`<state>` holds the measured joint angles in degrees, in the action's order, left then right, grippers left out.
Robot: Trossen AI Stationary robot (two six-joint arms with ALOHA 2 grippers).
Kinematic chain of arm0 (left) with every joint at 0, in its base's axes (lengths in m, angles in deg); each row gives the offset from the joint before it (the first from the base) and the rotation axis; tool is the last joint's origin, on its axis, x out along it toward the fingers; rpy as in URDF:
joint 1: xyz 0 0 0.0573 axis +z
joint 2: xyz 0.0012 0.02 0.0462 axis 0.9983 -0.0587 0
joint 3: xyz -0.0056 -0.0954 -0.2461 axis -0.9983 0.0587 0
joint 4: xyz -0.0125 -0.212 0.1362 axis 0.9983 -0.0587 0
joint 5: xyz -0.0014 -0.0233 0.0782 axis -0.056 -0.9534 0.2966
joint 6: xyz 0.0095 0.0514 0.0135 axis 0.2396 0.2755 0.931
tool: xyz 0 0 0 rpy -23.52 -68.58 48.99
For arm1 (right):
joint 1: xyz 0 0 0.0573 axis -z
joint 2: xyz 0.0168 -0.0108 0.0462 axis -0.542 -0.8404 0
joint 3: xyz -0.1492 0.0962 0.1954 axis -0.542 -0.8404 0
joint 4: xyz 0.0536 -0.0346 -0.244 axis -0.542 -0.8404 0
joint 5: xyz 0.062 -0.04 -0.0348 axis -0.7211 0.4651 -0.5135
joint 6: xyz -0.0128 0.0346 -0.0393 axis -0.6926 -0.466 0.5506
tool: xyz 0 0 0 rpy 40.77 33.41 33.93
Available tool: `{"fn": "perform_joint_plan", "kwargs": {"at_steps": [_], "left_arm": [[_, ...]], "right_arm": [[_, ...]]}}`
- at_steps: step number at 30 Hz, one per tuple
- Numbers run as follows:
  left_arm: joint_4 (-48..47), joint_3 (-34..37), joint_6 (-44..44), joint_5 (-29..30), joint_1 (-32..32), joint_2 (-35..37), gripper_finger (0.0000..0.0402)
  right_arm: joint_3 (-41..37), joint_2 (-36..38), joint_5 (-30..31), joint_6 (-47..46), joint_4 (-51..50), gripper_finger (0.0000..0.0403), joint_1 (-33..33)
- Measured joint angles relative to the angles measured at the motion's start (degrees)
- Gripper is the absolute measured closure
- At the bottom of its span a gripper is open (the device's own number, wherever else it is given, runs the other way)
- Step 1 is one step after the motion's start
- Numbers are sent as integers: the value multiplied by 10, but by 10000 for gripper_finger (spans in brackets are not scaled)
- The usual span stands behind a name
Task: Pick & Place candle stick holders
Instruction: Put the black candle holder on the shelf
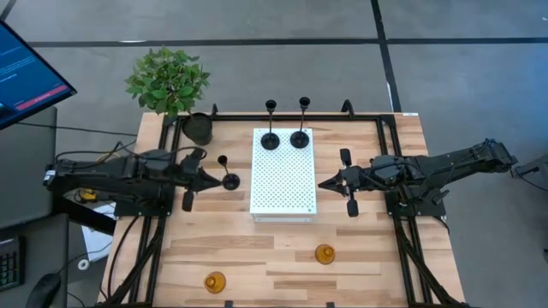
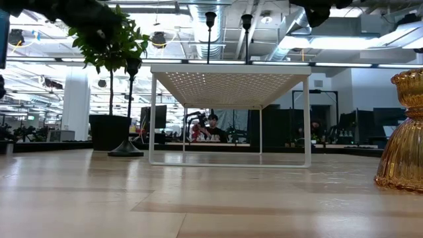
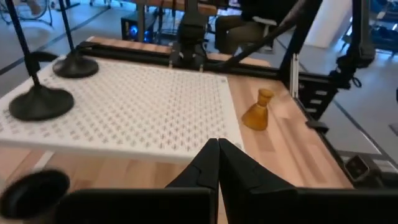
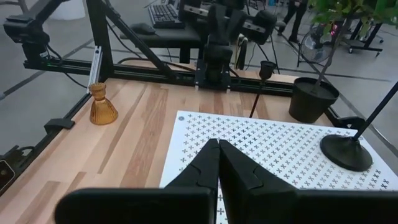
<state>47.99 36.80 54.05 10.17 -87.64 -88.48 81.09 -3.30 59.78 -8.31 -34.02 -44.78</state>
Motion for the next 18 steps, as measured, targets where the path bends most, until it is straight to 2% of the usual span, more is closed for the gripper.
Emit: {"fn": "perform_joint_plan", "kwargs": {"at_steps": [5,11,18], "left_arm": [[-36,26,-16,77,-26,31,400],[-46,74,-19,97,-43,58,400],[-37,144,-68,161,-44,63,400]], "right_arm": [[0,0,0,0,1,403,0],[0,0,0,-24,2,403,0],[0,0,0,-30,2,403,0]]}}
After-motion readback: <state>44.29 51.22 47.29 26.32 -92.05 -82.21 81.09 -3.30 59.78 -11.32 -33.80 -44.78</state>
